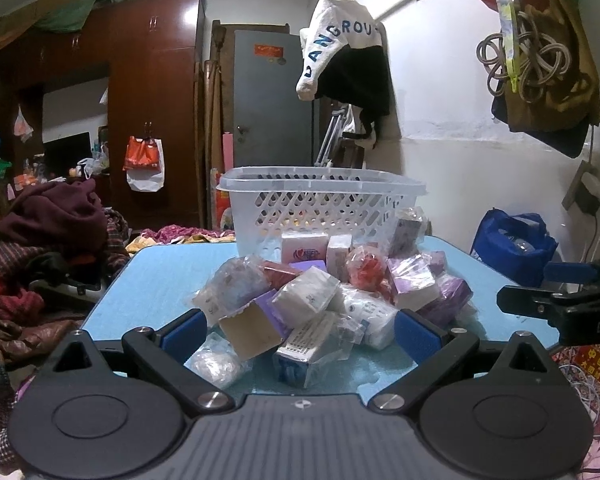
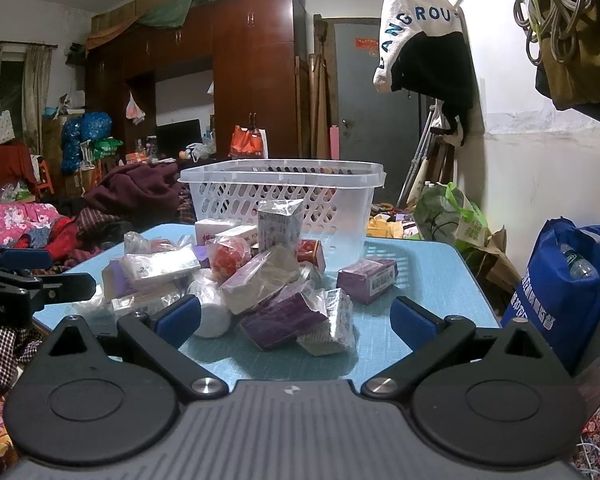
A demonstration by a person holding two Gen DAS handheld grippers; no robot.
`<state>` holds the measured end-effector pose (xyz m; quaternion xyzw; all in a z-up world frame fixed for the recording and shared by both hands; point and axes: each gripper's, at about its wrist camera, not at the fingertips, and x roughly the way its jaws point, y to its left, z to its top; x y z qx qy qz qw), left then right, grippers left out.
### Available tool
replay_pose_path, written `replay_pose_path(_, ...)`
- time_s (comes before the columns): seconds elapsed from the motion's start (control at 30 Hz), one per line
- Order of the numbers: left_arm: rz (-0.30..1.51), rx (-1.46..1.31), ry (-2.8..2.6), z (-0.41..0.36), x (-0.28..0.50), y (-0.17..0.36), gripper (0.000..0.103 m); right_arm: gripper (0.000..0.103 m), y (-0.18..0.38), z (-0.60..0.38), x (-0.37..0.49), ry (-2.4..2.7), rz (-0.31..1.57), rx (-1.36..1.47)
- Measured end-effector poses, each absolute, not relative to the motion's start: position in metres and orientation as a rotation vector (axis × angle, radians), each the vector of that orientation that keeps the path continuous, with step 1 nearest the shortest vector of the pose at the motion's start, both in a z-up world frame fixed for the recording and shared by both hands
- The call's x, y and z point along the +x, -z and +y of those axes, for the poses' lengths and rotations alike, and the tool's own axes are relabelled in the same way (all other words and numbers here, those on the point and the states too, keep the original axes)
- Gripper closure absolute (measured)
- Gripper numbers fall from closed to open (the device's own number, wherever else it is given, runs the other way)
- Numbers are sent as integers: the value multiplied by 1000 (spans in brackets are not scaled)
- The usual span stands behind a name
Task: Organize objects
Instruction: 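Move both grippers toward the pile of packets in front of the basket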
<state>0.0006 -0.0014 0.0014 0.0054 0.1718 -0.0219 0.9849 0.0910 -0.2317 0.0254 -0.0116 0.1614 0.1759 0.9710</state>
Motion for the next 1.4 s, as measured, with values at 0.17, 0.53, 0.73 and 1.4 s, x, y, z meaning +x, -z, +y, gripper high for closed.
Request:
replay_pose_path(0.17, 346, 8, 43, -1, 1, -2, 2, 0, -25, -233, 89, -353, 321, -22)
replay_pose_path(0.53, 332, 44, 28, -2, 2, -2, 2, 0, -25, -232, 90, -362, 324, -22)
replay_pose_path(0.73, 277, 75, 6, -3, 3, 2, 1, 0, -25, -232, 90, -360, 328, -22)
replay_pose_path(1.4, 249, 42, 57, 17, 7, 4, 0, 0, -22, -240, 95, -373, 316, 10)
